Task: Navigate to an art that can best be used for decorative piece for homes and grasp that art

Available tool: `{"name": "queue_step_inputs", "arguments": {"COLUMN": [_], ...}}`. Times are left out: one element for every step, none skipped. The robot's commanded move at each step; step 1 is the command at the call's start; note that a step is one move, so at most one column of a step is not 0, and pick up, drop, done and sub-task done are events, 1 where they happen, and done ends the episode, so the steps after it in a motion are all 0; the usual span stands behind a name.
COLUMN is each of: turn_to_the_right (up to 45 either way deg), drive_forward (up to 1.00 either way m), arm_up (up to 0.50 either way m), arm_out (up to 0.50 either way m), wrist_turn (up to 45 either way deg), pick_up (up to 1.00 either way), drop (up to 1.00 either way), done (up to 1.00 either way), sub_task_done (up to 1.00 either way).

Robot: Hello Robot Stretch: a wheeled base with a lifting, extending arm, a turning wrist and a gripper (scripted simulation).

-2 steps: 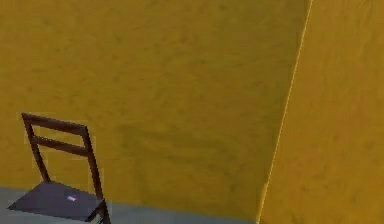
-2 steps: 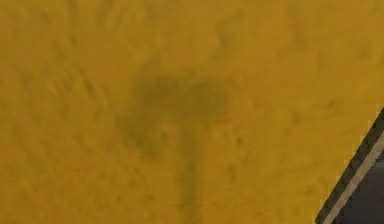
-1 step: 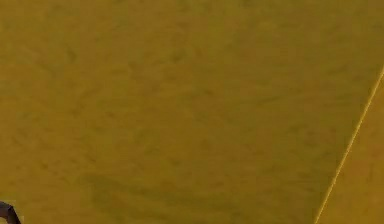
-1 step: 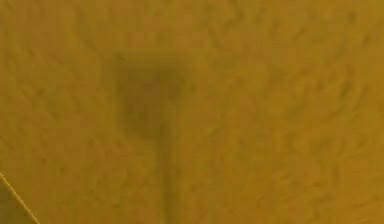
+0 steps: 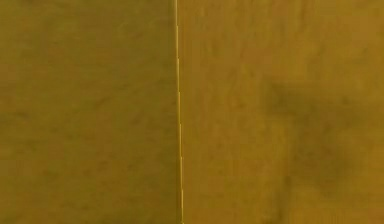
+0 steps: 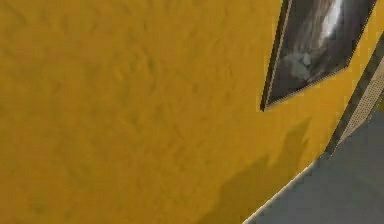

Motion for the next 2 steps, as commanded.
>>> {"name": "queue_step_inputs", "arguments": {"turn_to_the_right": [45.0,45.0], "drive_forward": [0.0,0.0], "arm_up": [0.0,0.0], "arm_out": [0.0,0.0], "wrist_turn": [0.0,0.0], "pick_up": [0.0,0.0], "drop": [0.0,0.0], "done": [0.0,0.0], "sub_task_done": [0.0,0.0]}}
